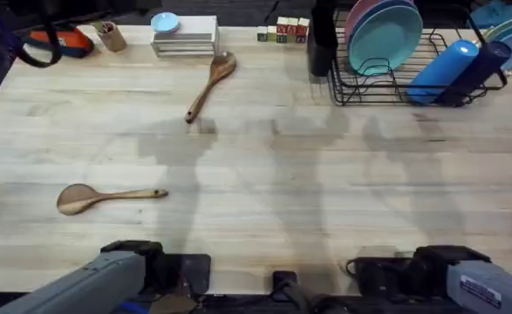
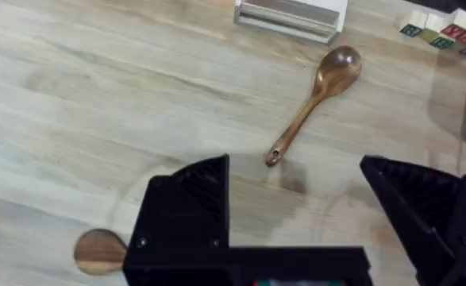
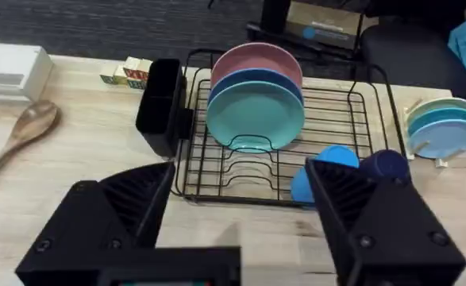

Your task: Pick up the spoon on the table one by one and put them onto the rack

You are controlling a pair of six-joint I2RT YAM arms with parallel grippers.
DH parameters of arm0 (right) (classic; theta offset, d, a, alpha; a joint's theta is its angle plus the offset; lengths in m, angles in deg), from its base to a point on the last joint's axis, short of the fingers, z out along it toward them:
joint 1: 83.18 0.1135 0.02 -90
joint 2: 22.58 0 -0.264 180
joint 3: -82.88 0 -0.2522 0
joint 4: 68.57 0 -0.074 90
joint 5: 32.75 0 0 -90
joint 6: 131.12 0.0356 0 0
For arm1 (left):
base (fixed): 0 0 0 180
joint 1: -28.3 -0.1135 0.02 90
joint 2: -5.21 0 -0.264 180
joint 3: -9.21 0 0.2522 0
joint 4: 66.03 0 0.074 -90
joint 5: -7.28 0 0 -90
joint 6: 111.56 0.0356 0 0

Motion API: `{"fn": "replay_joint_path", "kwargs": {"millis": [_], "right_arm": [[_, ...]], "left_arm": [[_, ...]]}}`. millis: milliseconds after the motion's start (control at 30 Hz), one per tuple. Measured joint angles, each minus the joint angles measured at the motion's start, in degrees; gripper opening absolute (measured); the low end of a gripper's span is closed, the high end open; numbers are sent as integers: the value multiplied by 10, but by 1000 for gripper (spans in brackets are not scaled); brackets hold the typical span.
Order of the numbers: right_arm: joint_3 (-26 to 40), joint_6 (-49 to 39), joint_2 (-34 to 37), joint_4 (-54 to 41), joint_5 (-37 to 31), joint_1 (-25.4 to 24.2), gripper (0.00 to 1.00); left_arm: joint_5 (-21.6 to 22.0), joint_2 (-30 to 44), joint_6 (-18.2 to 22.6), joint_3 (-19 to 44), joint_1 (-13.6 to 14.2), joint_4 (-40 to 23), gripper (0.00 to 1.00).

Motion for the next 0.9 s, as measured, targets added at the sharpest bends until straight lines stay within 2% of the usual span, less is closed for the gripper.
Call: {"fn": "replay_joint_path", "kwargs": {"millis": [67,133,300,500,600,767,900], "right_arm": [[0,0,0,0,0,0,996],[0,0,0,0,0,0,996],[0,0,0,-3,0,0,996],[0,0,0,-3,0,0,996],[0,0,0,-3,0,0,996],[0,0,0,-3,0,0,996],[0,0,0,-3,0,0,996]], "left_arm": [[1,0,-23,0,0,-2,993],[2,0,-66,0,0,-11,993],[11,0,-228,0,0,-57,993],[67,0,-407,0,0,-133,993],[87,0,-460,0,0,-161,993],[104,0,-511,0,0,-193,992],[128,0,-578,0,0,-241,991]]}}
